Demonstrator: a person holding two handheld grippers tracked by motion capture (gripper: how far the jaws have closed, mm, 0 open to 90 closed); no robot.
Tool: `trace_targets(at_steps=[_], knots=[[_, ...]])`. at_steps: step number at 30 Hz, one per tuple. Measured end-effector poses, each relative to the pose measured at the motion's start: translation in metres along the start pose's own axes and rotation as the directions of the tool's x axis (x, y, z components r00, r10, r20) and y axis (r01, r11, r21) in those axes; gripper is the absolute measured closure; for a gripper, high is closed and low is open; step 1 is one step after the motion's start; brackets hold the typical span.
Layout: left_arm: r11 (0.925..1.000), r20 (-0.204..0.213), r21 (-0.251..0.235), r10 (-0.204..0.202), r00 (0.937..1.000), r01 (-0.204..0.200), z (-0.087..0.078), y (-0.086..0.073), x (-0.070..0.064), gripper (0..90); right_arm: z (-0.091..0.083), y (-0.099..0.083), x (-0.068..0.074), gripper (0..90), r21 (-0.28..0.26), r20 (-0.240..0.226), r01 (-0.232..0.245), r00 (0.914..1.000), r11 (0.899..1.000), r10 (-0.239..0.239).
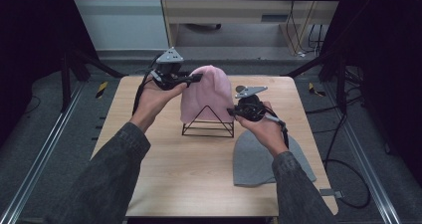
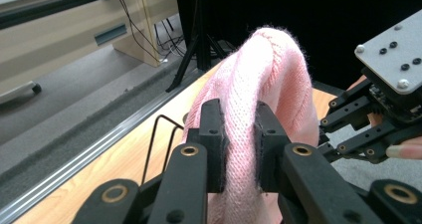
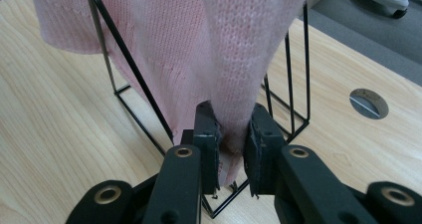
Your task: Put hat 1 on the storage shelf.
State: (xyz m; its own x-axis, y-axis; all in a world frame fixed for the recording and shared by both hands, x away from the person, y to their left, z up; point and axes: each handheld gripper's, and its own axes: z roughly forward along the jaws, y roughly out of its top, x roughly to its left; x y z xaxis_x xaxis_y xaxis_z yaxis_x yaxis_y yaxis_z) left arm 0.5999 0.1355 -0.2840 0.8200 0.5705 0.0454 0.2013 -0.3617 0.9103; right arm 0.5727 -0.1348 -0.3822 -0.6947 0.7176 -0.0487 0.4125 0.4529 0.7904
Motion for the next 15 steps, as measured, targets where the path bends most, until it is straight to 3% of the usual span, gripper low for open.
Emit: trace_targets(at_steps=[8,15], knots=[[0.9993,0.013,0.038,0.002,0.9999,-0.003,0.001,-0.009,-0.004,78.3,0.005,-0.005,0.0,74.6,0.028,0.005,-0.007,1.0,1.0,0.007],[0.9988,0.009,0.049,-0.001,1.0,0.001,0.003,-0.018,-0.005,78.8,0.0,-0.014,-0.001,56.3,0.032,0.038,-0.037,0.9986,0.999,0.036]])
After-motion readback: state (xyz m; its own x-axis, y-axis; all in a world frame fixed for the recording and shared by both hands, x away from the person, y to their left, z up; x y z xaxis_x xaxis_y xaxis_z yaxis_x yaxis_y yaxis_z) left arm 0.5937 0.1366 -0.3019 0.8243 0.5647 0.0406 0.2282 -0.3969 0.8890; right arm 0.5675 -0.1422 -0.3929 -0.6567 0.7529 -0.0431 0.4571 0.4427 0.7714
